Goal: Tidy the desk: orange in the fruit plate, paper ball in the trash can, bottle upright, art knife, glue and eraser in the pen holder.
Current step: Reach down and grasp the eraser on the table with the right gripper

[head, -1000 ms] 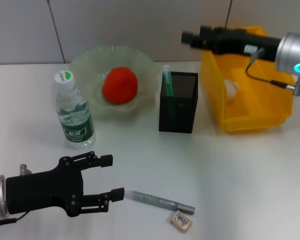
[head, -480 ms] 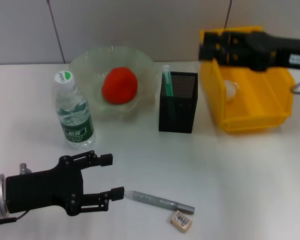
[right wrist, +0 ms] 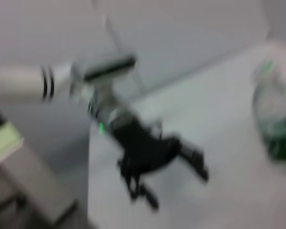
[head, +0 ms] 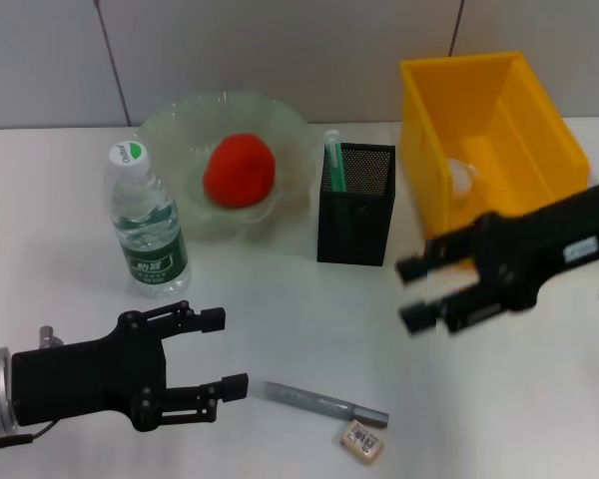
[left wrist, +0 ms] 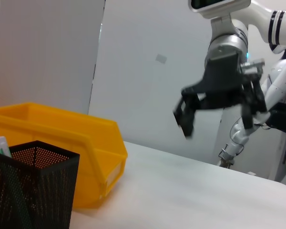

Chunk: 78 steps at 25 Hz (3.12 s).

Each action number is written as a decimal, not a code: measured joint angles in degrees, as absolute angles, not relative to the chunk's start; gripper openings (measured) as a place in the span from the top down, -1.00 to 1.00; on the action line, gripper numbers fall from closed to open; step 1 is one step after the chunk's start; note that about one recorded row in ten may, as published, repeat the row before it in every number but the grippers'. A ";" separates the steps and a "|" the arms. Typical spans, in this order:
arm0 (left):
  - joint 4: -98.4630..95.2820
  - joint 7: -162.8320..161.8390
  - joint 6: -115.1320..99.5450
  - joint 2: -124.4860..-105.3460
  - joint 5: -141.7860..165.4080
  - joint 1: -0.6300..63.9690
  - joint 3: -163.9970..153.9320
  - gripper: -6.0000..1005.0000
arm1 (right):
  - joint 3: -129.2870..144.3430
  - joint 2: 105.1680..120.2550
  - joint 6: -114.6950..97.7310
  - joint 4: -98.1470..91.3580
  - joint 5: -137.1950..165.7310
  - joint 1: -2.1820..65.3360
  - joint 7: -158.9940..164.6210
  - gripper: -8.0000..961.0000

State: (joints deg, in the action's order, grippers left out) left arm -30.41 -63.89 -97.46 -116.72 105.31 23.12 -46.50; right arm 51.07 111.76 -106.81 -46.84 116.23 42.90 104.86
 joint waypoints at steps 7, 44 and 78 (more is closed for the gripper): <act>-30.41 -63.87 -97.40 -116.72 105.52 22.76 -46.54 -0.67 | 59.31 114.82 -106.72 -47.10 127.60 48.78 106.63 -0.53; -30.41 -64.51 -97.52 -117.80 107.63 20.63 -45.81 -0.66 | 91.86 119.61 -95.29 -52.86 134.30 54.89 102.07 -0.52; -30.40 -67.50 -96.75 -118.13 107.48 19.98 -44.81 -0.65 | 114.56 119.86 -85.82 -58.30 132.54 58.04 90.55 -0.51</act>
